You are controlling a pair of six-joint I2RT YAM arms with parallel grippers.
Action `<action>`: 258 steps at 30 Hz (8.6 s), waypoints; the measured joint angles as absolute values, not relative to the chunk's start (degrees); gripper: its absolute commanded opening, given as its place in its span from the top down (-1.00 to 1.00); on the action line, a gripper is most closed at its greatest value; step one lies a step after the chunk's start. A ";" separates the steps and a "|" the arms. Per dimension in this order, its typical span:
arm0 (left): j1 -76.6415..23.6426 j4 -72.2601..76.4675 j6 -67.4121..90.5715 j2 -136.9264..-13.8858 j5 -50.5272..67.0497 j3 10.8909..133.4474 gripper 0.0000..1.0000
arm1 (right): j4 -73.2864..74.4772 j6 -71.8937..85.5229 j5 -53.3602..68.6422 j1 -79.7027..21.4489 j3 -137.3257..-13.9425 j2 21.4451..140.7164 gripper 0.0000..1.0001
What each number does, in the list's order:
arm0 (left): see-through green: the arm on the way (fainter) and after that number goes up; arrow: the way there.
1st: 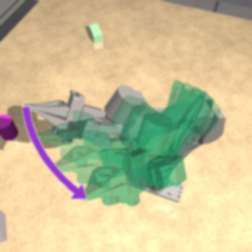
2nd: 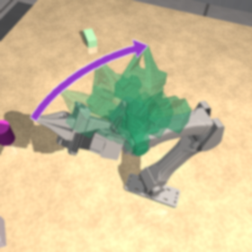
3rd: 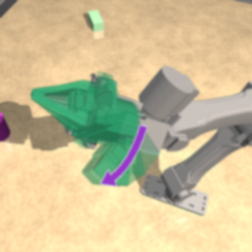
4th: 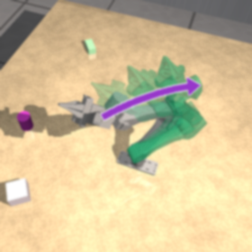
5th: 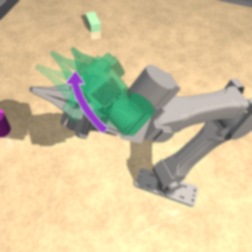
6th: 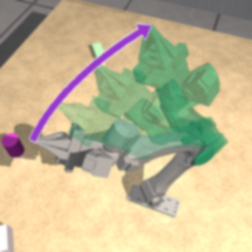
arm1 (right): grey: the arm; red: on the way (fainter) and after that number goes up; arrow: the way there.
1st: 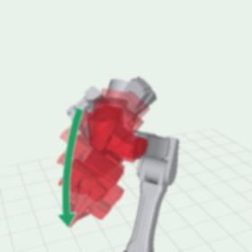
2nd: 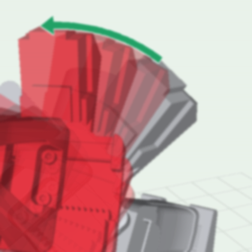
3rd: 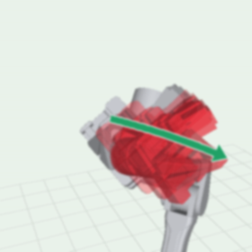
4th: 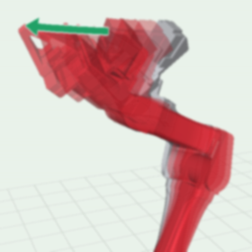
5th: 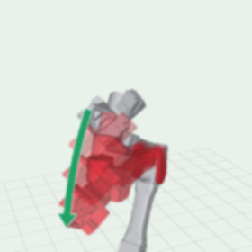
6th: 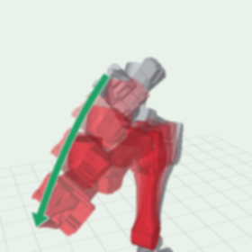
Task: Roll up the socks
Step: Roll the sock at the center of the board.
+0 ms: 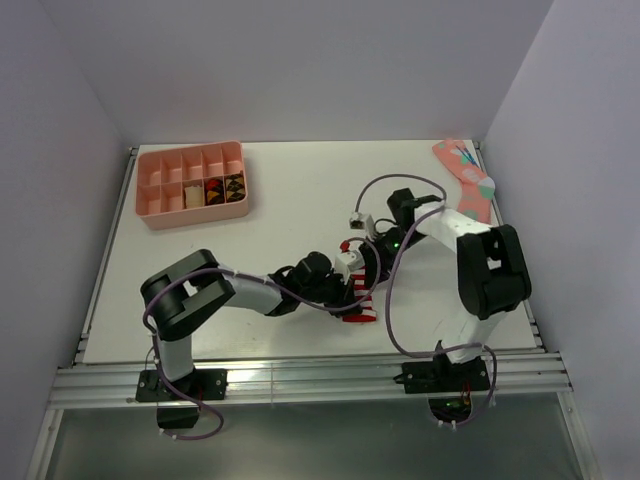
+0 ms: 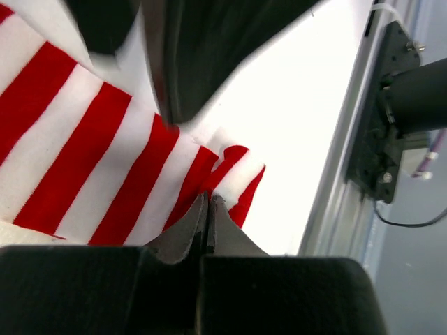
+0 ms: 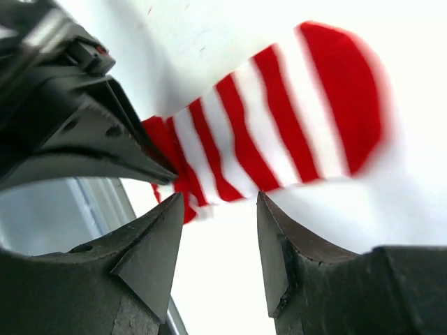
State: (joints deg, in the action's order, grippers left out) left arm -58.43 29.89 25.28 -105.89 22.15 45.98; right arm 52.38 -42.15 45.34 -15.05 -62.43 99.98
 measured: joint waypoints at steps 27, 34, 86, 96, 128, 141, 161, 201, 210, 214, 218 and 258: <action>-49.69 4.84 39.75 -118.54 43.88 63.96 0.99 | 39.79 -54.78 40.93 -21.06 -33.69 60.18 -0.05; -49.45 -0.49 40.16 -120.51 47.79 66.41 0.99 | 34.96 -53.84 36.21 -29.17 -29.80 59.44 -0.04; -47.62 16.51 56.36 -114.63 43.59 52.47 0.48 | 27.18 -47.92 33.78 -38.50 -33.30 72.66 0.69; -47.83 29.15 63.66 -105.32 26.48 40.10 0.37 | 37.12 -53.60 38.52 -34.30 -40.27 80.66 0.68; -67.77 36.49 31.68 -86.76 -7.81 29.43 0.25 | 66.76 -54.41 47.33 -26.57 -64.95 115.24 0.67; -69.82 26.28 17.80 -95.09 -4.03 39.05 0.19 | 69.21 -53.63 46.52 -26.48 -66.08 117.51 0.67; -69.95 21.52 13.23 -96.23 5.08 41.80 0.15 | 71.37 -52.27 45.39 -26.46 -67.20 119.42 0.67; -66.37 3.16 24.84 -105.58 18.57 58.06 0.99 | 45.65 -32.10 39.05 -8.93 -62.74 95.53 -0.29; -60.07 -2.15 29.82 -110.00 30.15 62.57 0.99 | 42.46 -33.95 38.68 -2.31 -57.10 85.32 -0.28; -57.60 -5.96 31.16 -113.32 35.18 66.39 0.99 | 42.83 -38.06 40.14 1.06 -56.66 84.66 -0.24; -55.57 -8.23 32.10 -116.31 40.27 69.01 0.99 | 43.53 -43.44 41.04 2.63 -53.23 82.94 -0.25; -48.10 -30.33 32.14 -132.73 57.74 86.98 0.99 | 35.68 -55.51 30.61 -35.31 -29.15 58.72 -0.12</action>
State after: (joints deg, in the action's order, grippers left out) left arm -48.10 -30.33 32.14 -132.73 57.74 86.98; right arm 35.68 -55.51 30.61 -35.31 -29.15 58.72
